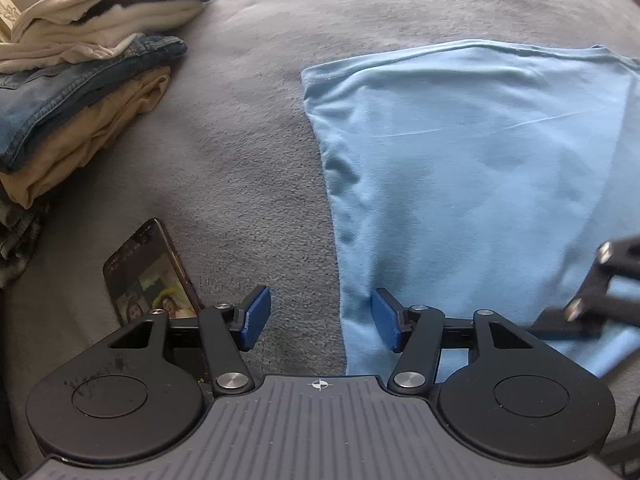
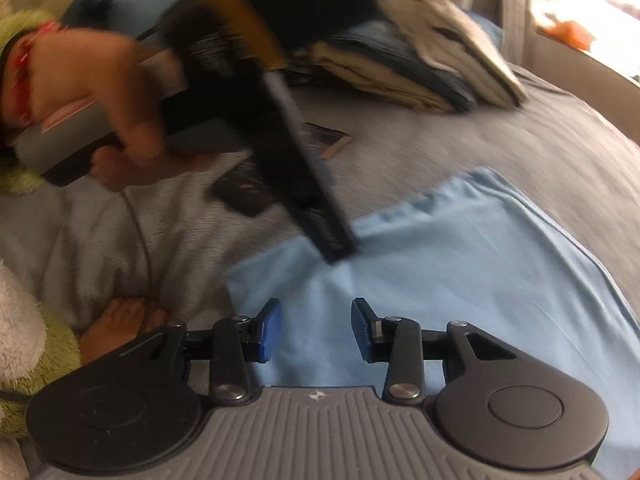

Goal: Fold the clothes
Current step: 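Grasp the shirt corner with the left gripper while the right gripper grasps another corner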

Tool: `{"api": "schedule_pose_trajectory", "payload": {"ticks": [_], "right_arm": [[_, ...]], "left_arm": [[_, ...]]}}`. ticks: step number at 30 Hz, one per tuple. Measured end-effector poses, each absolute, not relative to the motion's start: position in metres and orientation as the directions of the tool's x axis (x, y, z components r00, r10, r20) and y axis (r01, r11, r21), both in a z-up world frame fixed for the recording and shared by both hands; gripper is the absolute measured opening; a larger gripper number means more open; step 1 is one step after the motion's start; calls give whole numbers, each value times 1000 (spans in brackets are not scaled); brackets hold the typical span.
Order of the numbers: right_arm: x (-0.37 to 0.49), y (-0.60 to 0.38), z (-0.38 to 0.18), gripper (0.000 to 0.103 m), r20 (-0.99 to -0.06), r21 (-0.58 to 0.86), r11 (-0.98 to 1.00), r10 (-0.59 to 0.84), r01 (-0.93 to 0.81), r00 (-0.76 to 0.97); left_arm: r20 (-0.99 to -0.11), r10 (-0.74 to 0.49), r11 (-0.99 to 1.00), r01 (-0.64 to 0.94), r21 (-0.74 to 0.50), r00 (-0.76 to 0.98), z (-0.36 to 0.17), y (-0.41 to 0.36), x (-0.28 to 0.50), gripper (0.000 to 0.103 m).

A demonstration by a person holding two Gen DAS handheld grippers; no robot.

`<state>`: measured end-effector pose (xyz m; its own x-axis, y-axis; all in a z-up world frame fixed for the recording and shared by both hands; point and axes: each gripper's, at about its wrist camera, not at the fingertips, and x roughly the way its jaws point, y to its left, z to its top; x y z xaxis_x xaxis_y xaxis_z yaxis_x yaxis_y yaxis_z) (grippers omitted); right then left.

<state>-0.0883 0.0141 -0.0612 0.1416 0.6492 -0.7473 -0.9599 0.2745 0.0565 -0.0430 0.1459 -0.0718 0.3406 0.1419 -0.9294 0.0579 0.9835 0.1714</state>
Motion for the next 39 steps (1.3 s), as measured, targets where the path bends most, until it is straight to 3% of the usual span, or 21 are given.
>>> {"api": "schedule_pose_trajectory", "payload": {"ticks": [7, 12, 22, 24, 26, 28, 39], "right_arm": [[-113, 44, -76, 46, -763, -28, 167, 633, -986, 129], [-131, 52, -80, 54, -753, -110, 112, 639, -988, 156], [-150, 71, -101, 53, -751, -257, 9, 628, -966, 206], [-146, 70, -101, 43, -743, -231, 38, 638, -972, 201], [-133, 66, -96, 14, -735, -173, 97, 649, -980, 195], [-120, 62, -91, 4, -726, -113, 156, 661, -981, 189], [-100, 27, -50, 3, -597, 21, 274, 775, -962, 207]], "left_arm": [[-932, 109, 991, 35, 129, 346, -71, 153, -39, 57], [-935, 24, 999, -32, 13, 354, -68, 171, -35, 57], [-922, -76, 979, -148, -142, 380, -69, 200, -21, 57], [-912, -112, 969, -161, -189, 394, -70, 205, -17, 57], [-903, -146, 957, -175, -232, 404, -72, 210, -10, 57], [-896, -180, 942, -192, -276, 405, -76, 215, -3, 57], [-851, -319, 886, -188, -424, 417, -90, 219, 40, 54]]}}
